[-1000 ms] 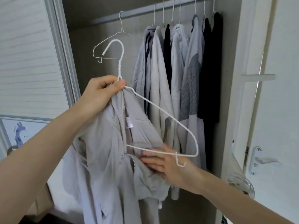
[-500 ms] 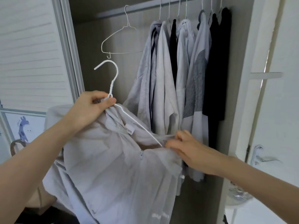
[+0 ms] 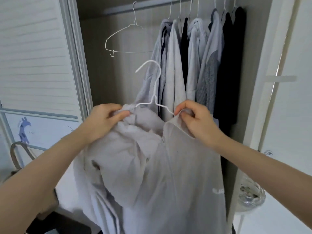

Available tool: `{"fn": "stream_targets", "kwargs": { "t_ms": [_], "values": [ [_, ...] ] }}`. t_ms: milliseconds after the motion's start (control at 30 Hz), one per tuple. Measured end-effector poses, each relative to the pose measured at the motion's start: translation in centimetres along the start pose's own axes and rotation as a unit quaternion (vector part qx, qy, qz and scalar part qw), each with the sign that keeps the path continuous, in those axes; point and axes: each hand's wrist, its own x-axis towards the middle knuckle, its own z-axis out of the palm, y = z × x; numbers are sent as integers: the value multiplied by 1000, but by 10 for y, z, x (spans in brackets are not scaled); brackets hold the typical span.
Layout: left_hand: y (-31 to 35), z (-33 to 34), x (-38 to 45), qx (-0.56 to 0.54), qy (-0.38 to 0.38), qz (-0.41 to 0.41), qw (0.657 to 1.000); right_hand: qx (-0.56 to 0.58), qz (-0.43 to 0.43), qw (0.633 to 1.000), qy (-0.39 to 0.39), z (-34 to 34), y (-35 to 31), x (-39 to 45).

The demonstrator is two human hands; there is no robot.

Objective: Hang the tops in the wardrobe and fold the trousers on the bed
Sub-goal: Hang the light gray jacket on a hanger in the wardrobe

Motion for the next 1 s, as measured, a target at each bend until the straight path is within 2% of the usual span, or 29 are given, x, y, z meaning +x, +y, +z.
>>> {"fn": "stream_targets", "kwargs": {
  "t_ms": [133, 267, 400, 533, 633, 667, 700, 767, 833, 867, 933, 1000],
  "values": [
    [-28, -8, -9, 31, 35, -77, 996, -69, -20, 996, -59, -25, -1, 7],
    [-27, -3, -7, 142, 49, -19, 988, -106, -55, 991, -68, -26, -22, 16],
    [-12, 1, 2, 193, 76, 63, 976, -111, -102, 985, -79, -4, -54, 21],
    [-14, -9, 6, 203, 97, 78, 971, -99, -141, 971, -164, 17, -72, 19],
    [-26, -27, 1, 186, 157, 62, 968, -77, -132, 954, -258, 12, -74, 16],
    [-29, -34, -1, 180, 178, 53, 966, -73, -138, 952, -263, 6, -75, 16],
    [-32, -42, -4, 172, 199, 40, 964, -65, -146, 957, -243, 2, -75, 18],
    [-35, -54, -7, 142, 229, -2, 963, -62, -152, 979, -122, -7, -68, 23],
    [-38, -66, -10, 105, 244, -38, 963, -59, -107, 992, 9, -11, -49, 37],
    [-39, -72, -12, 99, 249, -45, 962, -41, -63, 996, 47, -10, -37, 44],
    [-40, -80, -13, 97, 251, -46, 962, -24, 40, 997, 62, -5, -16, 56],
    [-42, -85, -13, 100, 253, -47, 961, -11, 175, 984, 10, 0, -6, 59]
  ]
}}
